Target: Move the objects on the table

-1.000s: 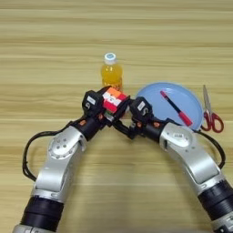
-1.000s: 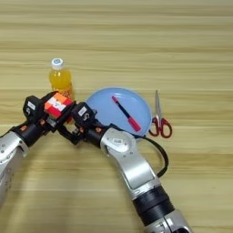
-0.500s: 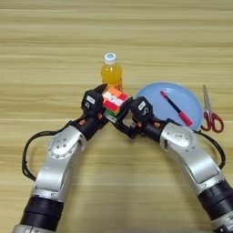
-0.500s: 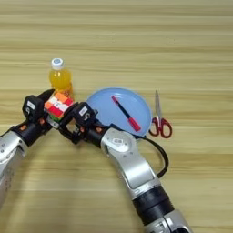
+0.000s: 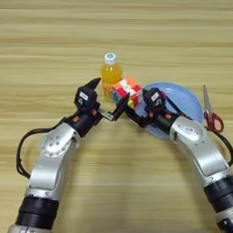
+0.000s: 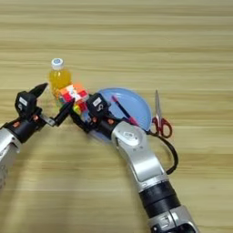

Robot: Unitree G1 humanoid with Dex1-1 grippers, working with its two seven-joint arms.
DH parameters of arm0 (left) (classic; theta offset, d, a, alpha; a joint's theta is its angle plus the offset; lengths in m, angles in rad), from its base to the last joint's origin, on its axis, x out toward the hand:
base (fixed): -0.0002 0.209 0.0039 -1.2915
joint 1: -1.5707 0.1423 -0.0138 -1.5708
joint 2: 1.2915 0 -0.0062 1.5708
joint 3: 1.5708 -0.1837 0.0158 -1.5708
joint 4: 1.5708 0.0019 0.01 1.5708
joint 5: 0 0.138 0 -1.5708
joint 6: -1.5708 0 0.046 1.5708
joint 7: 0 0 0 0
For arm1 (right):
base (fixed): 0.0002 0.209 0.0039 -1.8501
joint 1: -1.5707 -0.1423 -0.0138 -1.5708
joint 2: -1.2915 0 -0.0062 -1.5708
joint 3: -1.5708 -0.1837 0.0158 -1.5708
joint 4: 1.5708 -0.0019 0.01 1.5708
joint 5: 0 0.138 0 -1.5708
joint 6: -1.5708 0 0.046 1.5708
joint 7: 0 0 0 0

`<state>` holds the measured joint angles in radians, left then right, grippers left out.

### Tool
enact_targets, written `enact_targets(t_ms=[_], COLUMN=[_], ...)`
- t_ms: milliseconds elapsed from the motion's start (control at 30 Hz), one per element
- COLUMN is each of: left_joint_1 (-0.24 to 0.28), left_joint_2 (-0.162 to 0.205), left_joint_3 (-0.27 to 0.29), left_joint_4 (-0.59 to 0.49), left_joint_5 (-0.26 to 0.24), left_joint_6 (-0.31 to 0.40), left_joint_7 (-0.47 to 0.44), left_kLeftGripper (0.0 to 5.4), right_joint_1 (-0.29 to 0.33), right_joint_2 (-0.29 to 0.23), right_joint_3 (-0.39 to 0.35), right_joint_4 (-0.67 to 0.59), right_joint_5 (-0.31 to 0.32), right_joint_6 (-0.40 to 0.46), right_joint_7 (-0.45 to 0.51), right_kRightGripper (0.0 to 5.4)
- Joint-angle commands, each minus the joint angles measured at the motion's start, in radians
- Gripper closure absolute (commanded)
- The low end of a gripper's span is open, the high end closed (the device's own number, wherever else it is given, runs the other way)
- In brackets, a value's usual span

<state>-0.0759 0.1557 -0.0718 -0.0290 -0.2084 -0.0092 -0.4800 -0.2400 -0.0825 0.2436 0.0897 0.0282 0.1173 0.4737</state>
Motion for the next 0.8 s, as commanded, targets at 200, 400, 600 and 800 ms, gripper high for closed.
enact_targets(t_ms=[200, 400, 600, 800], left_joint_1=[-0.023, -0.031, -0.043, -0.068], left_joint_2=[0.017, 0.020, 0.031, 0.041], left_joint_3=[0.030, 0.040, 0.047, 0.066], left_joint_4=[0.014, 0.048, 0.095, 0.177], left_joint_5=[-0.007, -0.001, 0.013, 0.031], left_joint_6=[0.011, 0.005, 0.007, -0.001], left_joint_7=[0.002, 0.005, 0.006, 0.031], left_kLeftGripper=[0.00, 0.00, 0.00, 0.00], right_joint_1=[-0.054, -0.077, -0.107, -0.115], right_joint_2=[-0.034, -0.057, -0.075, -0.074], right_joint_3=[-0.102, -0.171, -0.246, -0.262], right_joint_4=[0.031, 0.031, 0.047, 0.049], right_joint_5=[0.027, 0.037, 0.055, 0.060], right_joint_6=[-0.027, -0.040, -0.047, -0.049], right_joint_7=[-0.036, -0.067, -0.117, -0.127], right_kRightGripper=[2.06, 2.06, 2.06, 2.06])
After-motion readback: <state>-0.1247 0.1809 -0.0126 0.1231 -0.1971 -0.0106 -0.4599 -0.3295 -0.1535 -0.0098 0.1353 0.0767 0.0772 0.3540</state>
